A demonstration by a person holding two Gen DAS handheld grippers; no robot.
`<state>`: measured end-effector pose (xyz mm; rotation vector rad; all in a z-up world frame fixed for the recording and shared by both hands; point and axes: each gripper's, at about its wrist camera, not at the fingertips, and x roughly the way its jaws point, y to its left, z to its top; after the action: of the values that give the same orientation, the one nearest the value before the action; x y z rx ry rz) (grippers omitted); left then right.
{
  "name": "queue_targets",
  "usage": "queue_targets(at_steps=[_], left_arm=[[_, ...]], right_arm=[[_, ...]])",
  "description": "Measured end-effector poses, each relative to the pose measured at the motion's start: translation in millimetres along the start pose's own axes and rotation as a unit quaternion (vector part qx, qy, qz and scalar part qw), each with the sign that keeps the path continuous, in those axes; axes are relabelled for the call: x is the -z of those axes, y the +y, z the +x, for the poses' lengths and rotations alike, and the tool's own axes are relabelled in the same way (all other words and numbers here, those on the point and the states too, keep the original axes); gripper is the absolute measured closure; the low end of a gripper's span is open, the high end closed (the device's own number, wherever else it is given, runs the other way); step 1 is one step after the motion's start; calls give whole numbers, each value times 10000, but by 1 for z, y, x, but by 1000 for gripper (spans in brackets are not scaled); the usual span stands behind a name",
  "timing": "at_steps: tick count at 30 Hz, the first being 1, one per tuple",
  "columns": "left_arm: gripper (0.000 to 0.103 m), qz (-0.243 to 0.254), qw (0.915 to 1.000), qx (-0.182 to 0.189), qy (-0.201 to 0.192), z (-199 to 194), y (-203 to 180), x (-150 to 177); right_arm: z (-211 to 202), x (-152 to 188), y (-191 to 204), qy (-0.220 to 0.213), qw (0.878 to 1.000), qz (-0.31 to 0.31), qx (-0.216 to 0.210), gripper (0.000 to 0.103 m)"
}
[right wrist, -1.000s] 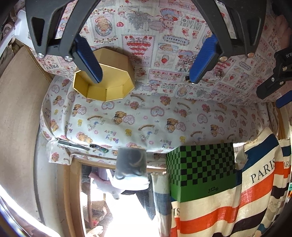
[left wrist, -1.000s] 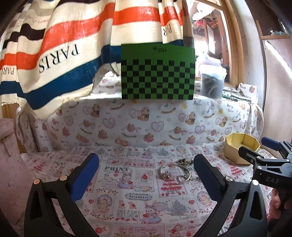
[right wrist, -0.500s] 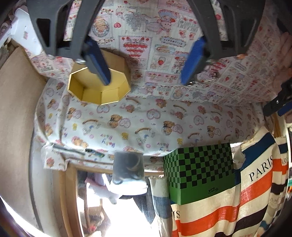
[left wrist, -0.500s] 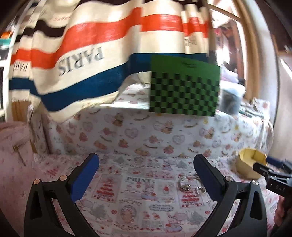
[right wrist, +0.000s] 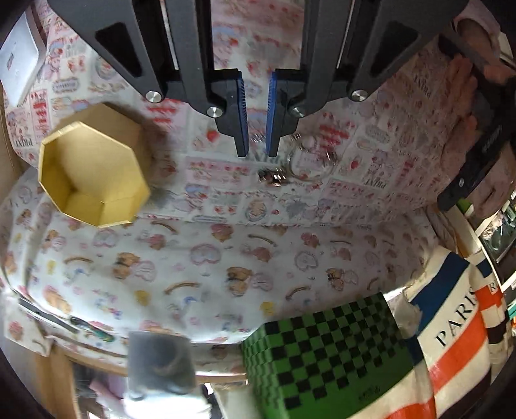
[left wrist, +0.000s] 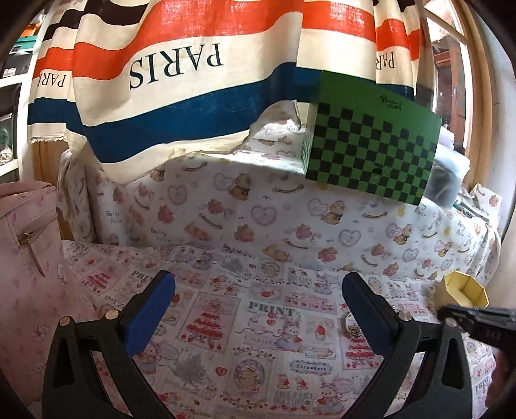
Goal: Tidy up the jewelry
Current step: 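Grasp a small silver charm with the right tool while the left tool approaches the bangle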
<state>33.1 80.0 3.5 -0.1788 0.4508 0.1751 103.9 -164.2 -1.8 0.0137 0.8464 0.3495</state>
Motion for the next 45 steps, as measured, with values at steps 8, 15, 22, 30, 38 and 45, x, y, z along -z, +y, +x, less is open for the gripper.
queue_targets(at_steps=[8, 15, 22, 30, 38, 45], left_arm=[[0, -14, 9998, -78, 170, 11, 3, 0], [0, -171, 9992, -12, 372, 19, 7, 1], [0, -235, 9977, 246, 581, 22, 7, 3], [0, 60, 9974, 367, 624, 11, -7, 4], [0, 742, 9882, 145, 1333, 8, -53, -2], [0, 1447, 9648, 1135, 1880, 40, -117, -24]], right_arm=[[61, -28, -6, 610, 9968, 507, 82, 91], [90, -26, -5, 884, 9934, 729, -24, 91], [95, -23, 4, 859, 9943, 631, -55, 93], [36, -11, -12, 445, 9976, 480, -241, 93], [-5, 1, -41, -60, 9964, 743, -397, 93], [-16, 5, -59, -474, 9938, 947, -326, 93]])
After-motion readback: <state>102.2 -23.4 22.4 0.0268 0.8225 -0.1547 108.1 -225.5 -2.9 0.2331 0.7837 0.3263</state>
